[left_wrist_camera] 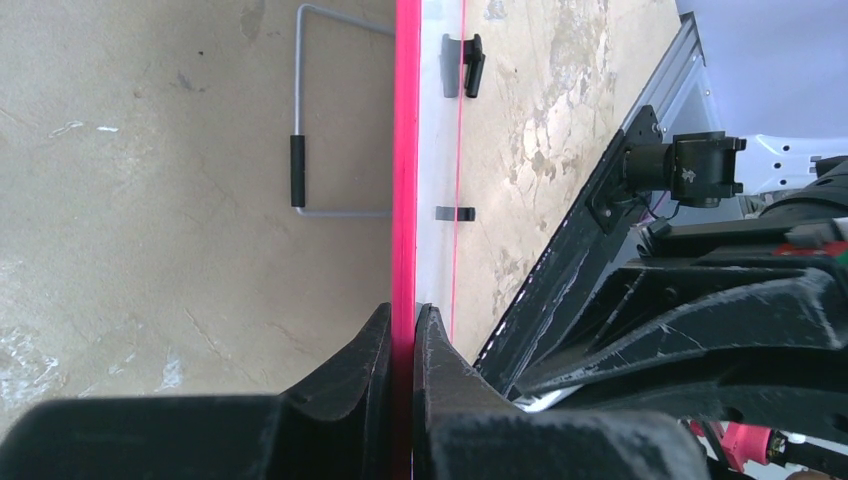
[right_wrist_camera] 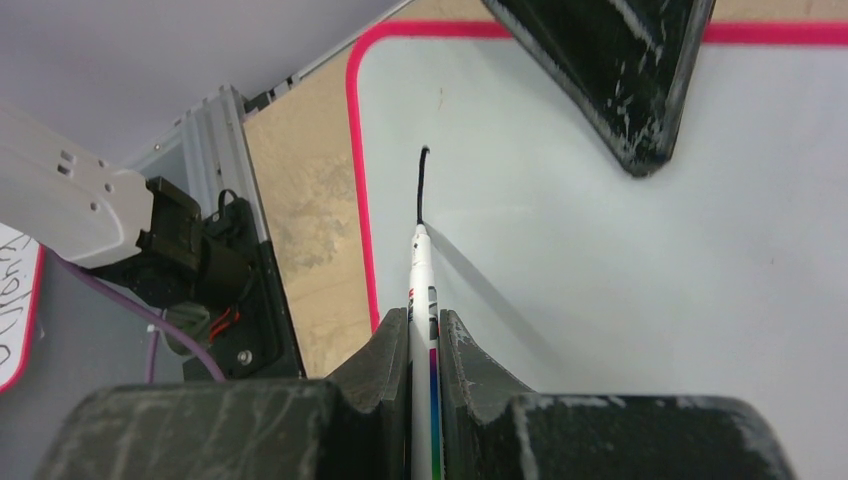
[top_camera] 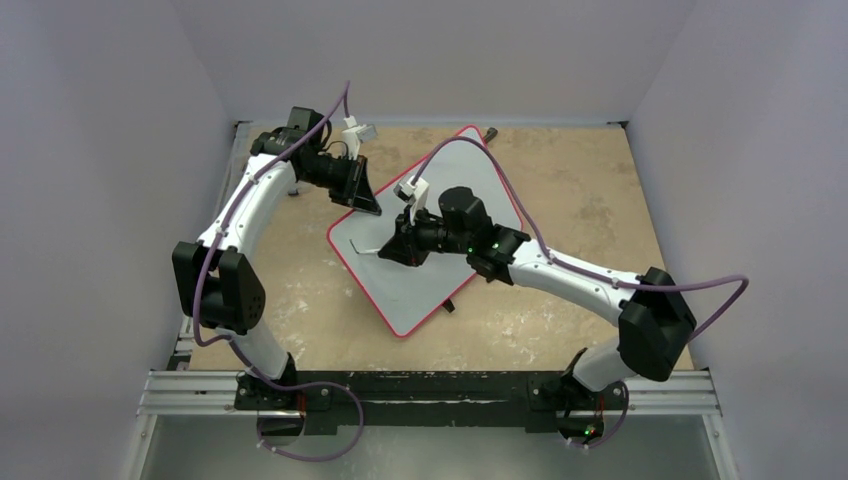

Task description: Write a sentence on the whiteboard

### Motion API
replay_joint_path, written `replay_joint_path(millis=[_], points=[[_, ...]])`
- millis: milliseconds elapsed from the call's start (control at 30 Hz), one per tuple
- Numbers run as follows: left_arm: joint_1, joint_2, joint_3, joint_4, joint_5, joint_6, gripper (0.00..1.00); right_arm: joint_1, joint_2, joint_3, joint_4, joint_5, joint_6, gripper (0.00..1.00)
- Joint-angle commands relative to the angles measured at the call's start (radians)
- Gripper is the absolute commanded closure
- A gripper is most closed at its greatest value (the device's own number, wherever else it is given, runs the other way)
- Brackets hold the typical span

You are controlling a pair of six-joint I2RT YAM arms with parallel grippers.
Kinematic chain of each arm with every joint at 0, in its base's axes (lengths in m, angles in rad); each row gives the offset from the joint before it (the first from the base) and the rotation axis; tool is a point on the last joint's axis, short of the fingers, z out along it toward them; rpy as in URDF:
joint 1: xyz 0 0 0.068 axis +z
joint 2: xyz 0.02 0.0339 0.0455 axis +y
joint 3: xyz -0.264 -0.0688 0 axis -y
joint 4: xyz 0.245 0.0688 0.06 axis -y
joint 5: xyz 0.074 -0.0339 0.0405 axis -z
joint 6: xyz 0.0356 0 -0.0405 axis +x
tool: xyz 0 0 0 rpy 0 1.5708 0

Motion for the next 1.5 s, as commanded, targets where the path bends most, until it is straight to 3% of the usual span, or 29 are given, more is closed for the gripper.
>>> replay_joint_path(millis=[0,200,667,1467], points=[[-0.016,-0.026,-0.006,0.024,-0.151,0.064,1.00,0.001,-0.041,-0.068,0.017,0.041,0.015,1.00],[-0.016,-0.025,-0.005,0.022,-0.151,0.064,1.00,0.001,-0.066,-0.093,0.016,0.038,0.027,1.00],[-0.017,-0.027,-0.006,0.020,-0.150,0.064,1.00,0.001,-0.070,0.055,-0.006,-0.026,0.051,1.00],[-0.020,-0.037,-0.012,0.026,-0.139,0.065,1.00,0.001,0.028,0.145,-0.048,0.045,0.051,1.00]])
